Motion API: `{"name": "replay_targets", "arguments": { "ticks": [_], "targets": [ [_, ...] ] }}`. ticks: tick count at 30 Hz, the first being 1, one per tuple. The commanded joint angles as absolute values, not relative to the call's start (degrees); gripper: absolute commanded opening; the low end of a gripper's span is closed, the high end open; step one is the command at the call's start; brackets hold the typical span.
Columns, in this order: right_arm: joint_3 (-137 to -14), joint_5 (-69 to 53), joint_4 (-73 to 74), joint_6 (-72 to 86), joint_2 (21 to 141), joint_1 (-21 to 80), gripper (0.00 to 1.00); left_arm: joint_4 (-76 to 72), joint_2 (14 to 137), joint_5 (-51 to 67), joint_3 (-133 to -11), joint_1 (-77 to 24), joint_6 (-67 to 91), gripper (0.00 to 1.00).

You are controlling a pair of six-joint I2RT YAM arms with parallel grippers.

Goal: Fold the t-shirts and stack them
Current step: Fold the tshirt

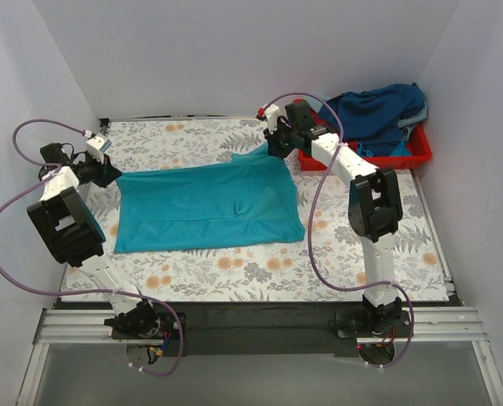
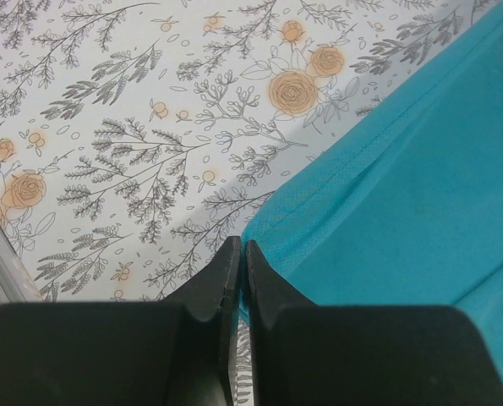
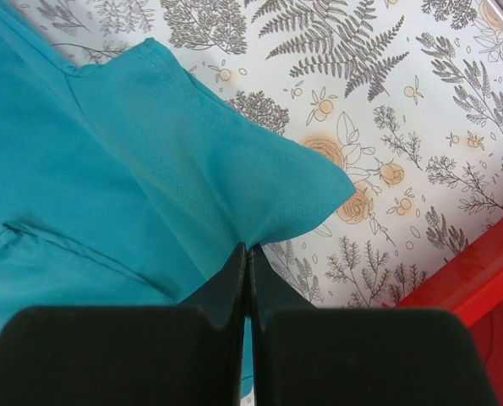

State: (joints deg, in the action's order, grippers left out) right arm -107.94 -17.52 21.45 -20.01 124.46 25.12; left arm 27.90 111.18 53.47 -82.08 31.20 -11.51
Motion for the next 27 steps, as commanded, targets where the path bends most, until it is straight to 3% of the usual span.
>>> {"name": "replay_targets", "arguments": {
  "ticks": [1,16,27],
  "targets": [
    [-105.9,-19.0,23.3,-21.4,118.9,25.1,0.01,31.4,106.2,55.6,-80.0,31.6,-17.0,0.0],
    [-93.8,-20.2,26.3,-22.0,108.2,26.0,0.01,37.8,95.4,55.9,-71.5,34.9,-29.2,0.0],
    [-86.3,-20.3,27.7,-22.1,105.3,27.9,0.01,39.6,94.1,52.7,-64.9,35.7,-34.8,0.0]
  ]
}}
